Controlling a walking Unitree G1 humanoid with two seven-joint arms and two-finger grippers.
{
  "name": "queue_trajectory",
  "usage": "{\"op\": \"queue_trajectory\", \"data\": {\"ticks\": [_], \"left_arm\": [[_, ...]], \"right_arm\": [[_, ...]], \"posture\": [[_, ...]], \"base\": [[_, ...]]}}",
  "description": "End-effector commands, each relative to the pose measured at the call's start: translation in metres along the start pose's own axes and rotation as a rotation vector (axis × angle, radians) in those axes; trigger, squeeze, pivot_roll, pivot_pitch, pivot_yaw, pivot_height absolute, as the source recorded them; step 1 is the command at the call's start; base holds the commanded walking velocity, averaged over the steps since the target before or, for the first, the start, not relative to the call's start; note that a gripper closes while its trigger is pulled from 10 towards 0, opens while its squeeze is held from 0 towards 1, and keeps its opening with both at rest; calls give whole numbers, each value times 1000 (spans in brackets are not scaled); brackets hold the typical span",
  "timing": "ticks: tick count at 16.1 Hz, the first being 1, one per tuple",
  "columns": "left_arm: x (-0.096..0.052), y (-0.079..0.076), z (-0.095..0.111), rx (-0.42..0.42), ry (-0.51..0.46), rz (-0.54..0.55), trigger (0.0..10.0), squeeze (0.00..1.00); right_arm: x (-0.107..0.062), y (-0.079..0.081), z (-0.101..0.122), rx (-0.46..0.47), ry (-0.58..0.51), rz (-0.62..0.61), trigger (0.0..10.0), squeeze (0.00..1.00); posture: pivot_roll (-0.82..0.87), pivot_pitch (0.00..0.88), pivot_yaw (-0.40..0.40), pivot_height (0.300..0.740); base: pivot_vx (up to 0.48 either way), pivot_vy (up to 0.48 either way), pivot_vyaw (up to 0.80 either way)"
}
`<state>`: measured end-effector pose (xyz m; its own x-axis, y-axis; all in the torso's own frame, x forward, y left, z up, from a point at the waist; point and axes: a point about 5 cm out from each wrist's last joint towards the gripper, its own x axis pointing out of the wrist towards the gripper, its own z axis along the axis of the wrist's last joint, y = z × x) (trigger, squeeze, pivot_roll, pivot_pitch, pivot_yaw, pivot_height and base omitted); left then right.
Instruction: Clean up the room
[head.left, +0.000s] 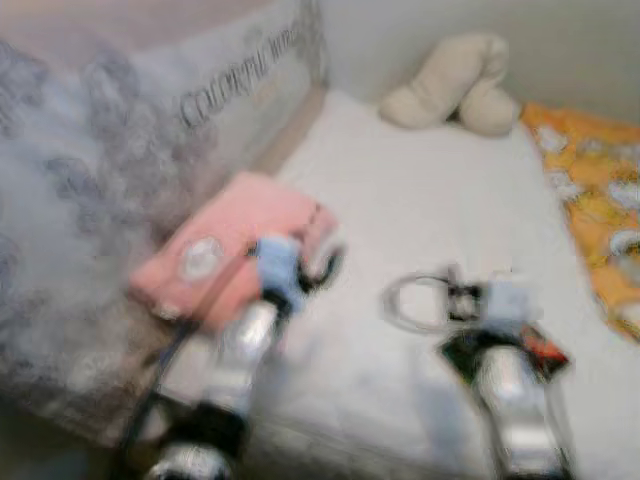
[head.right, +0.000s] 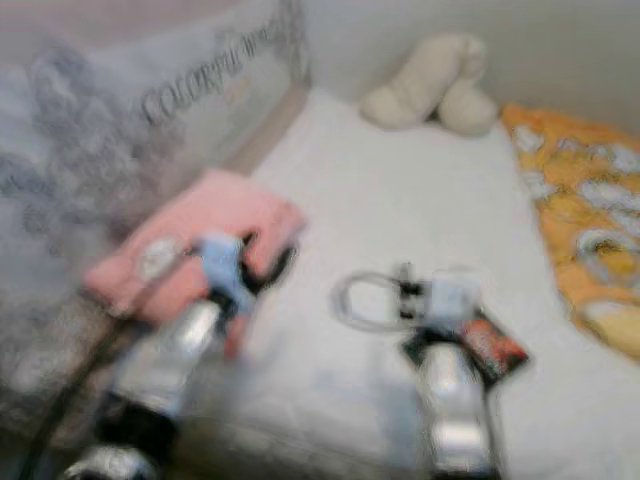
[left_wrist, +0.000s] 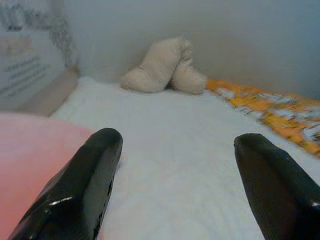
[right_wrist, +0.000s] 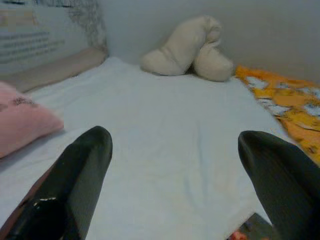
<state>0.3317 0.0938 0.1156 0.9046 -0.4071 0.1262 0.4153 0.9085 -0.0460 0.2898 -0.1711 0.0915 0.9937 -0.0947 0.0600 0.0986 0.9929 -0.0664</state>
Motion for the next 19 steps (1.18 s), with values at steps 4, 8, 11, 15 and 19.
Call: {"op": "queue_trajectory", "data": {"ticks": [4,8,11,15,19], "left_arm": [[-1,-10,-12,-31,63,-54,10000,0],[7,5,-22,43,190,-29,10000,0],[12,11,-29,124,271,-30,10000,0],[29,14,-25,238,344,79,10000,0],[30,45,-10,303,323,266,10000,0]], "right_arm": [[-10,-13,-14,-66,63,-37,10000,0],[-25,-21,-28,-73,127,-74,10000,0],[-39,-30,-36,-77,173,-102,10000,0],[-59,-28,-39,-80,198,-47,10000,0],[-83,-27,-22,-135,172,40,10000,0]], "posture": [[77,0,-6,740],[53,0,0,740],[27,0,-14,740],[-28,12,-35,740],[-113,139,-98,740]], "base": [[180,-309,-391],[0,0,-778],[0,0,-773],[0,0,-384],[0,0,0]]}}
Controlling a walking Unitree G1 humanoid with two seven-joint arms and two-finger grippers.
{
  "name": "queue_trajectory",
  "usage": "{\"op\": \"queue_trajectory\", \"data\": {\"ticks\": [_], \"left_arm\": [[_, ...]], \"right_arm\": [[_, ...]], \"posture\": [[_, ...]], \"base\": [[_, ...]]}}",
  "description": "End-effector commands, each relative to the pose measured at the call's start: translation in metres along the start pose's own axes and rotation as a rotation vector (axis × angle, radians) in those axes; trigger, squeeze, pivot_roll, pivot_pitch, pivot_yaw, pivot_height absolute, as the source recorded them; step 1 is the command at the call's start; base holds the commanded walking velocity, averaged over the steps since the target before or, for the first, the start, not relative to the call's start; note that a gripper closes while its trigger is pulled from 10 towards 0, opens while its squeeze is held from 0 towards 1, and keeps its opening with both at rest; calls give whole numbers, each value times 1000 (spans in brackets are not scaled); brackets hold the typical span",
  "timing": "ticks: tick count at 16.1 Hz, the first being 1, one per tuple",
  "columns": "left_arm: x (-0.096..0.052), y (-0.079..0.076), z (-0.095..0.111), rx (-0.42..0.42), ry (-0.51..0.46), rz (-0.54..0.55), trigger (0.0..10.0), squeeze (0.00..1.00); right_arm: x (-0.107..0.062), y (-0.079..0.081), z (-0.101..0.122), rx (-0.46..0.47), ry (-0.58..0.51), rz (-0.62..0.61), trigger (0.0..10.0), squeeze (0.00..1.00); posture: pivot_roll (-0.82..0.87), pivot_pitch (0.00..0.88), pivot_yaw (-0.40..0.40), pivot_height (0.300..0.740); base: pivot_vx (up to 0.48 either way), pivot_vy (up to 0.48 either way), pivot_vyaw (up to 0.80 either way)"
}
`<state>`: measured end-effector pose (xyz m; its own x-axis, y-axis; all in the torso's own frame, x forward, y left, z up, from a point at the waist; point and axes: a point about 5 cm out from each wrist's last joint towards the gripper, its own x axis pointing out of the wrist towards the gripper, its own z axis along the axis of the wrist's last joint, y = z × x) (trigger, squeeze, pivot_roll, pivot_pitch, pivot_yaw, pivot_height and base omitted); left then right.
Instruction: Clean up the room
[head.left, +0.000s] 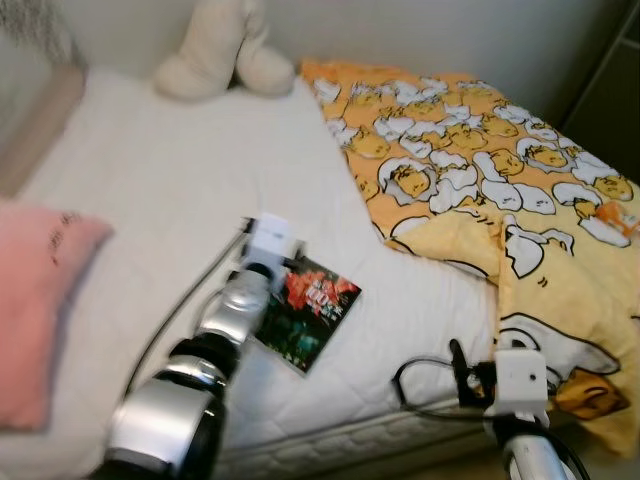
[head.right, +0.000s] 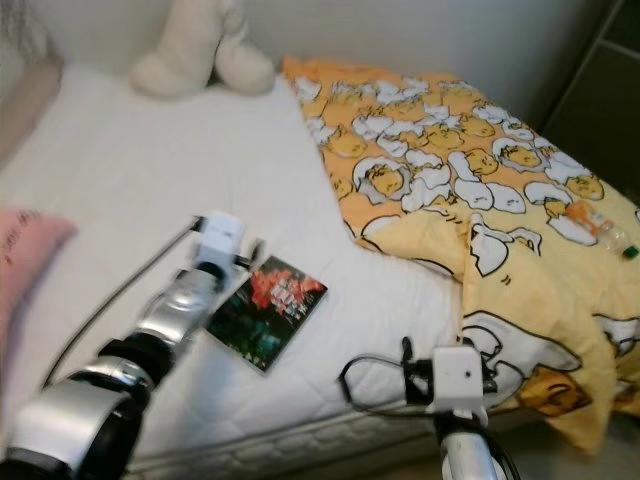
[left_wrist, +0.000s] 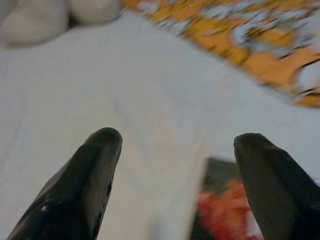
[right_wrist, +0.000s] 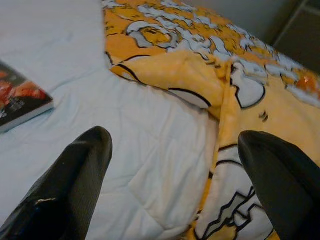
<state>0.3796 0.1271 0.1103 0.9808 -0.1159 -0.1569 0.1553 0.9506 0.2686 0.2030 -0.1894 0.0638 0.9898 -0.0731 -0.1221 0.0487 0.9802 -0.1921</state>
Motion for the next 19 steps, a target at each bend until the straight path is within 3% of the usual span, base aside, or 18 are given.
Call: {"op": "queue_trajectory", "data": {"ticks": [1,5,8,13,19], "left_arm": [[-1,-3,-4,4,16,9,10000,0],[-10,-2,-29,-79,79,-47,10000,0],[-12,-2,-30,-130,49,-111,10000,0],[-17,-5,-37,-65,40,-190,10000,0],[-18,4,-43,-41,96,-130,10000,0]], "right_arm": [[-2,0,7,-10,-15,27,10000,0],[-28,-3,7,-21,37,78,10000,0],[-36,0,7,-21,60,92,10000,0],[-42,0,3,-17,100,82,10000,0],[-42,0,-1,-24,130,92,10000,0]], "posture": [[-129,161,-107,740],[-144,256,-146,740],[-149,273,-136,740],[-145,277,-127,740],[-147,272,-125,740]], "base": [[0,0,0],[0,0,0],[0,0,0],[0,0,0],[0,0,0]]}}
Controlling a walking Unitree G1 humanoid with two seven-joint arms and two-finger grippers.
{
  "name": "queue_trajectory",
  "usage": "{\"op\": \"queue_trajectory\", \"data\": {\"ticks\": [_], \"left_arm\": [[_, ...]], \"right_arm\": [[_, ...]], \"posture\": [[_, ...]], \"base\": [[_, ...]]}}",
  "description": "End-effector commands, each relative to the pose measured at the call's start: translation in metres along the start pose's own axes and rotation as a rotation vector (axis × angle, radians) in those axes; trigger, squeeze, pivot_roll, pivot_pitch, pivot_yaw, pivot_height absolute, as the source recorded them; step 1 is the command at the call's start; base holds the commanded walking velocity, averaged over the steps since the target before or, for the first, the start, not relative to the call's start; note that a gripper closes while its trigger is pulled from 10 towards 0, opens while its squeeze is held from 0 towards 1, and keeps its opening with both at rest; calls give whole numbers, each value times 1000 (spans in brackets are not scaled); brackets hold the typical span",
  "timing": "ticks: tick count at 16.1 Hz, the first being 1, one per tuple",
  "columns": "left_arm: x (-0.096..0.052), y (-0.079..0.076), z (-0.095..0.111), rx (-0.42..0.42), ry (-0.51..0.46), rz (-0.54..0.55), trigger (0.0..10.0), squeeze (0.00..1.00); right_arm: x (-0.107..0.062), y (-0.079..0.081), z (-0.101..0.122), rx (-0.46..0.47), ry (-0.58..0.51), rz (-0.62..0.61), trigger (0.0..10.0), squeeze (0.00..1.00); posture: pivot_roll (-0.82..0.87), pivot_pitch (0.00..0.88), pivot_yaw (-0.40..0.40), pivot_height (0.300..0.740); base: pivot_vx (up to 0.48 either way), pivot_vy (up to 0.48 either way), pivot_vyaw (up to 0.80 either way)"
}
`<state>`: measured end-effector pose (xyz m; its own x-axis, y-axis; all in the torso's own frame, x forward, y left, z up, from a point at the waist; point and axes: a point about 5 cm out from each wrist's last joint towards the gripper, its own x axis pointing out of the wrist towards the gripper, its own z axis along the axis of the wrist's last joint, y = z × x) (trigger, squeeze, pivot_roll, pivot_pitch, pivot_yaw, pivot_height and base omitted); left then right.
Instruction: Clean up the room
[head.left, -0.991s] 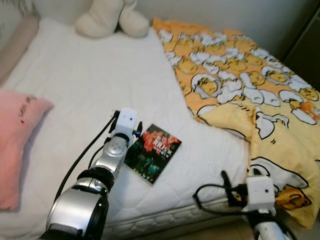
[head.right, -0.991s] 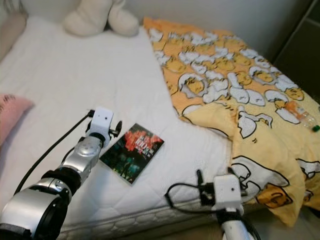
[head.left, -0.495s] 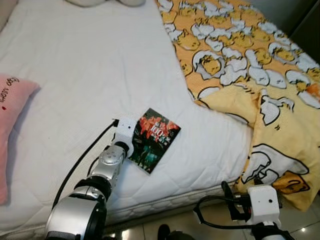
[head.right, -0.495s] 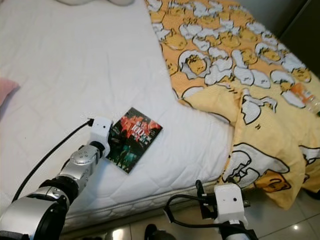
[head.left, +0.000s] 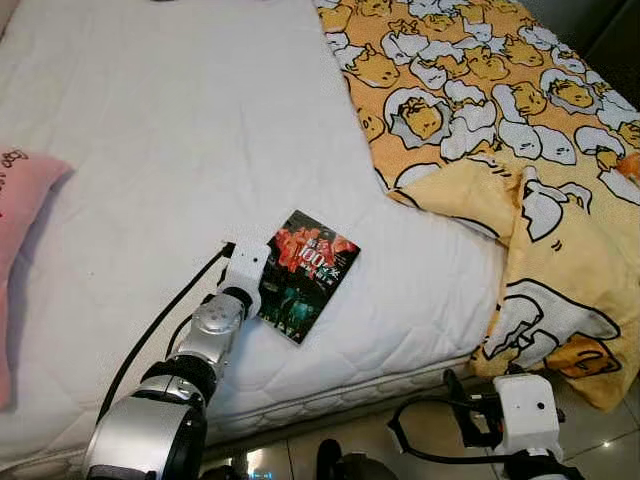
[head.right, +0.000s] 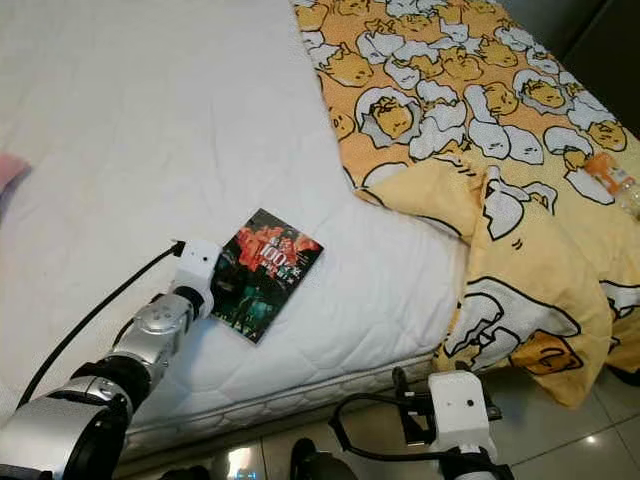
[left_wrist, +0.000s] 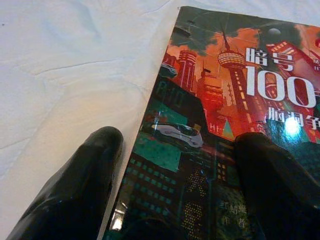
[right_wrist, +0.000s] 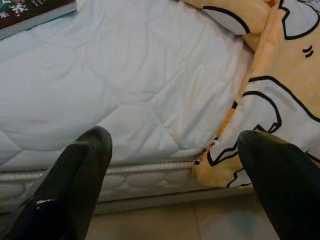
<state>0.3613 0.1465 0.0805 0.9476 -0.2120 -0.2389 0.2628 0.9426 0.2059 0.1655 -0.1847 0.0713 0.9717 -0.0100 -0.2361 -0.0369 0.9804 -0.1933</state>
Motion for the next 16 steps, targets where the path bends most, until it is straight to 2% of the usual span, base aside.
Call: {"op": "queue_trajectory", "data": {"ticks": [1,2,4,5,6,7,8,10,13,16], "left_arm": [[-2,-5,-11,-11,62,-28,10000,0],[-3,-8,-18,-46,109,-58,10000,0],[-5,-13,-23,-102,144,-111,10000,0],[-5,-15,-25,-113,162,-134,10000,0],[-7,-21,-33,-116,226,-195,10000,0],[-8,-20,-35,-83,248,-197,9098,0],[-9,-19,-38,-61,268,-187,0,0],[-10,-20,-41,-76,297,-201,0,0],[-17,-28,-58,-119,426,-208,0,0],[-19,-32,-63,-101,439,-211,0,0]], "right_arm": [[-3,-1,-5,-7,31,9,10000,0],[-3,0,-5,-7,36,11,10000,0],[-3,-1,-6,-9,42,14,10000,0],[-2,-1,-7,-9,44,13,10000,0],[0,-2,-8,-8,51,10,10000,0],[1,-2,-8,-6,52,10,10000,0],[1,-2,-8,-6,53,11,10000,0],[4,-1,-8,-4,52,12,10000,0],[9,-3,-4,-3,29,-3,10000,0],[13,-4,-1,-6,13,-9,10000,0]], "posture": [[-148,271,-125,740],[-148,269,-125,740],[-149,268,-123,740],[-147,267,-123,740],[-143,262,-122,740],[-142,258,-118,740],[-142,258,-118,740],[-140,253,-115,740],[-137,248,-110,740],[-135,241,-108,740]], "base": [[0,0,0],[0,0,0],[0,0,0],[0,0,0],[0,0,0],[0,0,0],[0,0,0],[0,0,0],[0,0,0],[0,0,0]]}}
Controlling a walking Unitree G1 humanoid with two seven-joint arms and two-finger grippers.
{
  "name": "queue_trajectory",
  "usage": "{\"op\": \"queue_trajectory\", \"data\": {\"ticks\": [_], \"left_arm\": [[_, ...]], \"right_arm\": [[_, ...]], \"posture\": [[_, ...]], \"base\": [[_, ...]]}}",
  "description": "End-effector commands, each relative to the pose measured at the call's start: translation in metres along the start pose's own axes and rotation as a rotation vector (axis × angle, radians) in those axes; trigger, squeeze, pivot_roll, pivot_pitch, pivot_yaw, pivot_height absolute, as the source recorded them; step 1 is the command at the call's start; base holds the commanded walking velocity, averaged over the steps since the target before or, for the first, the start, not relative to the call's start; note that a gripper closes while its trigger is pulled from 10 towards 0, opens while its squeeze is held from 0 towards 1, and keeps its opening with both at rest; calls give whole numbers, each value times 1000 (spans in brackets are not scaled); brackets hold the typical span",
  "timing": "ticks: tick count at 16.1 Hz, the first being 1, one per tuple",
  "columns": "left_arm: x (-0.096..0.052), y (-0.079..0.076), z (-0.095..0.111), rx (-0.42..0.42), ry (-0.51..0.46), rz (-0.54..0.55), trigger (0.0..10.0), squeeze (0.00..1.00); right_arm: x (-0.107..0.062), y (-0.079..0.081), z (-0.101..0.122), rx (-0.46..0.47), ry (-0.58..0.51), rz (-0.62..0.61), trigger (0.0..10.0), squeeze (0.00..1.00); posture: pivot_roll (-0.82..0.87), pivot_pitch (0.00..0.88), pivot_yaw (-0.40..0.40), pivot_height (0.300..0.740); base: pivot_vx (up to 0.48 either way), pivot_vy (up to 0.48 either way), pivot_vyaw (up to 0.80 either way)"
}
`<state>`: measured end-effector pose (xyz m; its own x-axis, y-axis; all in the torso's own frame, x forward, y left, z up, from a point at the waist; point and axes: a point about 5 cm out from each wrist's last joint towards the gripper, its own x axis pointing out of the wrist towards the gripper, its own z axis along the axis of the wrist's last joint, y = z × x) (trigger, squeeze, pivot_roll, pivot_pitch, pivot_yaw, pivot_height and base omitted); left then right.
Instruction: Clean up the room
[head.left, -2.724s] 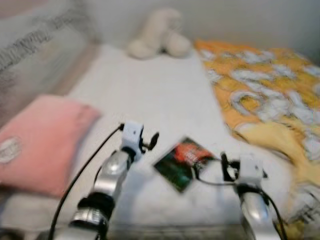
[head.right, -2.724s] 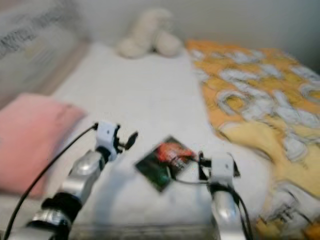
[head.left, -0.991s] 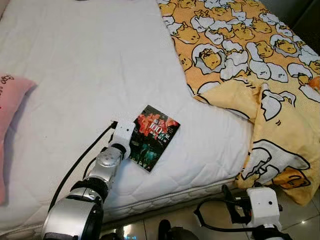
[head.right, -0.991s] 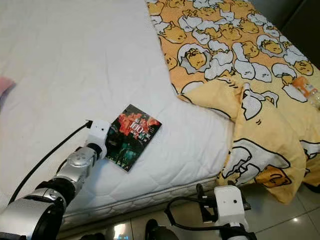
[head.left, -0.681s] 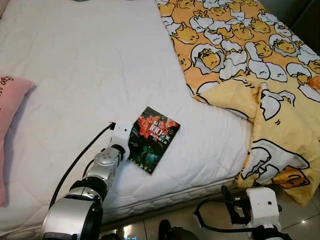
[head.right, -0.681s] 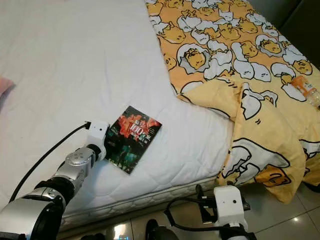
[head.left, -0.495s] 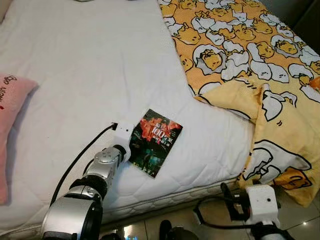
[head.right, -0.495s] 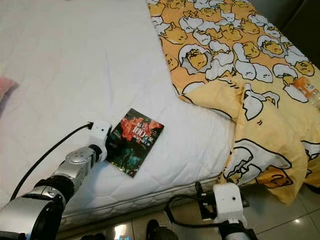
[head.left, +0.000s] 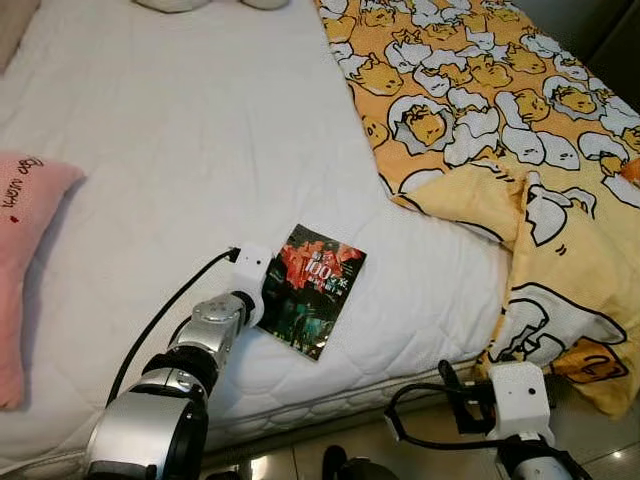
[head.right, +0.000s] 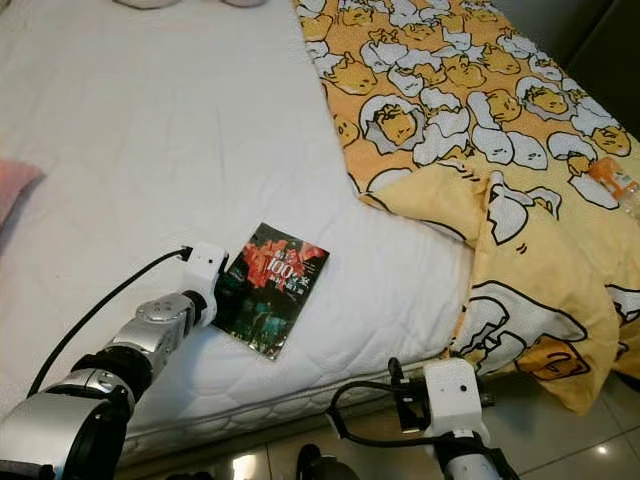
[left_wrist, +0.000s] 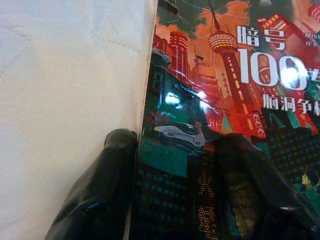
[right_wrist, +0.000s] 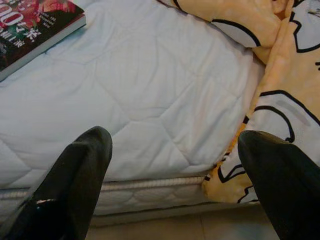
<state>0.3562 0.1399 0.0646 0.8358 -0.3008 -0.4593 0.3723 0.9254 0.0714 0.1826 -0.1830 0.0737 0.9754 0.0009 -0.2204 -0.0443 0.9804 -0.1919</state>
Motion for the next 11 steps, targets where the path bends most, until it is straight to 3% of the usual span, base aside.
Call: {"op": "queue_trajectory", "data": {"ticks": [1,4,8,11], "left_arm": [[-7,-22,-59,-18,232,-55,0,0],[-10,-28,-71,-74,235,-64,0,0],[-9,-26,-64,-246,155,-64,0,0],[-6,-33,-59,-302,130,-106,0,0]], "right_arm": [[-1,-5,-6,1,22,-31,10000,0],[6,2,-6,16,13,-27,10000,0],[14,6,-8,29,3,-33,10000,0],[18,3,-5,29,-17,-47,10000,0]], "posture": [[-123,237,-96,740],[-94,229,-74,740],[-67,195,-52,740],[-61,172,-47,740]], "base": [[0,0,0],[0,0,0],[0,0,0],[0,0,0]]}}
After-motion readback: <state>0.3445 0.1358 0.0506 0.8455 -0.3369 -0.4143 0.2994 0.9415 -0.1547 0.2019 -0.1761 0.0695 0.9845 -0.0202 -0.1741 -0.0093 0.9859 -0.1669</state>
